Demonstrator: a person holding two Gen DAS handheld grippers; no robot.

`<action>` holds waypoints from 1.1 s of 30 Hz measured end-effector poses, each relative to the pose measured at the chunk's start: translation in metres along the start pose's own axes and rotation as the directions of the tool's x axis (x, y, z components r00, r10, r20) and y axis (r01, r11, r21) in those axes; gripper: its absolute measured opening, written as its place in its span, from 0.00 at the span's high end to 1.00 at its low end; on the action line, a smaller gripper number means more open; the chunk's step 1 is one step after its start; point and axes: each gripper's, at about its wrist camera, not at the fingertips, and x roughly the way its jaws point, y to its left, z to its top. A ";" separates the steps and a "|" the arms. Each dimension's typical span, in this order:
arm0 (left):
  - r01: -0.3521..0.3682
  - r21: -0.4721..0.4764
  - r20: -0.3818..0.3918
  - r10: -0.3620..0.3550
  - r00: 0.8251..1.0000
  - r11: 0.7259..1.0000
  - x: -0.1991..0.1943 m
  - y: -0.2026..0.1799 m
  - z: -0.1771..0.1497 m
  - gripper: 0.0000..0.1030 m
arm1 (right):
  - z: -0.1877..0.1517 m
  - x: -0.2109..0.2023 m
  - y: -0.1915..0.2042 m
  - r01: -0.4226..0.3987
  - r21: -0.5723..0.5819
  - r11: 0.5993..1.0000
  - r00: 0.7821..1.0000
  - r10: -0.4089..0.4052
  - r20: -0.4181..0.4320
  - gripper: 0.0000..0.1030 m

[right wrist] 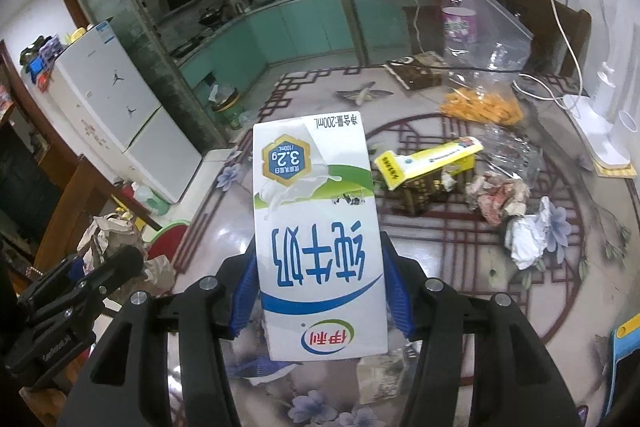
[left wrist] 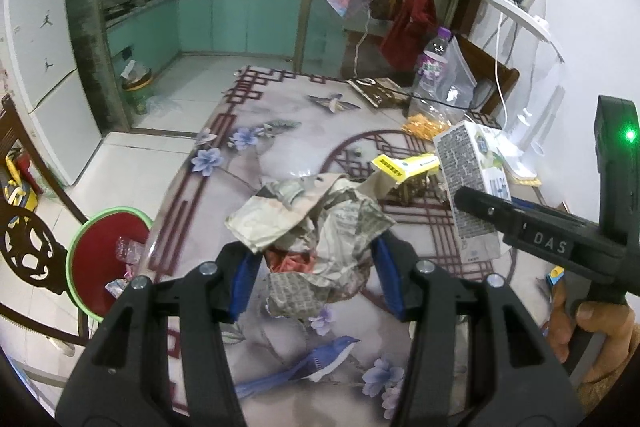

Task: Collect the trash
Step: 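Carry the newspaper and milk carton over the red bucket with both tools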

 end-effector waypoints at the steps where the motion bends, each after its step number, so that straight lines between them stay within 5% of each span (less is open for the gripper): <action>1: -0.003 -0.003 0.001 0.003 1.000 1.000 -0.002 0.003 -0.001 0.52 | 0.000 0.001 0.003 -0.004 -0.004 1.000 1.000 0.004 -0.001 0.49; 33: 0.063 0.031 -0.020 -0.063 0.998 0.998 -0.009 0.130 0.010 0.52 | -0.004 0.045 0.126 0.060 0.027 0.998 0.998 -0.059 -0.014 0.49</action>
